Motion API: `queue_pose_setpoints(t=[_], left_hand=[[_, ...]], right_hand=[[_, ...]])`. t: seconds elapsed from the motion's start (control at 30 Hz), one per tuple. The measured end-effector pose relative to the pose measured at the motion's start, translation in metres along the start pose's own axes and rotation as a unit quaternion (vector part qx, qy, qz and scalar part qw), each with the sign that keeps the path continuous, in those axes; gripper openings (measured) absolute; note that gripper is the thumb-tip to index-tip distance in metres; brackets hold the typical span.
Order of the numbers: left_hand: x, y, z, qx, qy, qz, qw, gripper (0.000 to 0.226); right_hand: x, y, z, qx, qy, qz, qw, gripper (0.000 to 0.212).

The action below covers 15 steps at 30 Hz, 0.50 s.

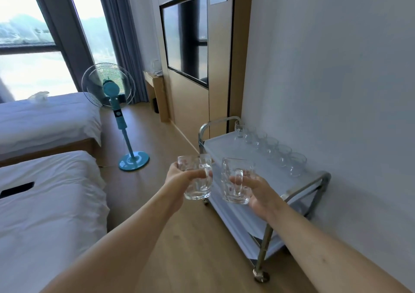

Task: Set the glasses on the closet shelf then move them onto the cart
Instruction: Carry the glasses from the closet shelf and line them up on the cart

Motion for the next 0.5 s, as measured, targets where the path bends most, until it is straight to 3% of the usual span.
queue_pose_setpoints(t=[0.13, 0.33, 0.5], left_hand=[[-0.039, 0.008, -0.008, -0.001, -0.008, -0.006, 1.000, 0.097], [-0.116, 0.023, -0.009, -0.012, -0.008, -0.012, 1.000, 0.083], [-0.182, 0.040, -0.011, -0.025, -0.016, -0.019, 0.999, 0.098]], right_hand=[[-0.036, -0.012, -0.007, -0.002, -0.004, 0.008, 1.000, 0.044], [-0.118, -0.033, -0.023, -0.002, -0.001, 0.018, 1.000, 0.057], [-0.180, -0.053, -0.033, -0.011, 0.019, 0.036, 0.999, 0.066]])
Point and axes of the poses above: each hand's wrist, its own x-axis away from the middle knuckle, its own y-axis out of the palm, z = x × y, the point moved 9 cm from there along -x, towards the middle knuckle, and after that the axes turned 4 degrees about y, right-handed, at the moved point
